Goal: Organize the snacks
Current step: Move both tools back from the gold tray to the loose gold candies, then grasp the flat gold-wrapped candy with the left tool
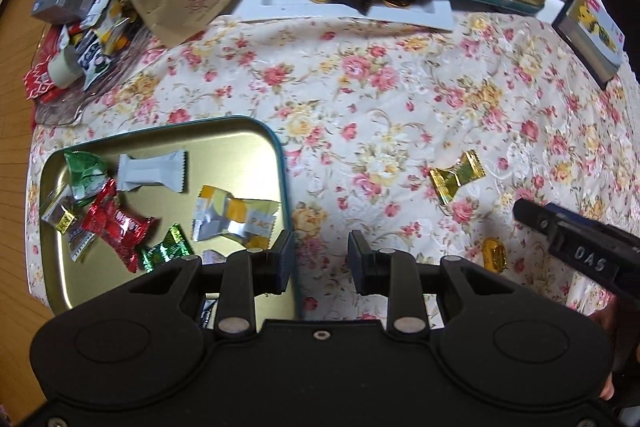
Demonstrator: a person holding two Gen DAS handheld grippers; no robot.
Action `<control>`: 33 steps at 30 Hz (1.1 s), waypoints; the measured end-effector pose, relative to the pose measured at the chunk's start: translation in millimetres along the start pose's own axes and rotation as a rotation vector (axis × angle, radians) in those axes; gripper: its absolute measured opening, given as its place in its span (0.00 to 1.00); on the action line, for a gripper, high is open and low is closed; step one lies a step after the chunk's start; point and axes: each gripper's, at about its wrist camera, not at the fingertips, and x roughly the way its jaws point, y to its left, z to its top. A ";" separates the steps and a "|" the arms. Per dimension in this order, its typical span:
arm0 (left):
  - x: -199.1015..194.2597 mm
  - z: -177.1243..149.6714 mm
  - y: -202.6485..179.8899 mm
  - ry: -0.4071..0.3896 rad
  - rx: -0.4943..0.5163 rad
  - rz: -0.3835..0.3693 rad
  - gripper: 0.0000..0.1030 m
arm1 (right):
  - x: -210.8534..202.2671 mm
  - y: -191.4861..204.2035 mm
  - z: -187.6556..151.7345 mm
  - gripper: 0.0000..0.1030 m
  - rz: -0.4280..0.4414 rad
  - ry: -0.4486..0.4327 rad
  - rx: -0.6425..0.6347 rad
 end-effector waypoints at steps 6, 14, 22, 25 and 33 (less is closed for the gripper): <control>7.1 2.5 -16.7 0.023 0.029 0.004 0.37 | 19.0 -7.9 -23.2 0.43 0.007 0.108 -0.028; 12.2 6.3 -30.9 0.039 0.047 0.001 0.37 | 34.1 0.6 -46.4 0.43 -0.011 0.166 -0.152; 14.4 9.0 -38.5 0.043 0.058 0.002 0.37 | 40.0 -4.5 -42.4 0.40 -0.096 0.135 -0.203; 14.4 9.8 -40.3 0.041 0.058 0.002 0.37 | 37.2 -12.7 -38.1 0.40 -0.111 0.128 -0.192; 17.7 13.5 -52.3 0.041 0.078 0.007 0.37 | 33.5 -38.7 -19.1 0.40 -0.187 0.080 -0.102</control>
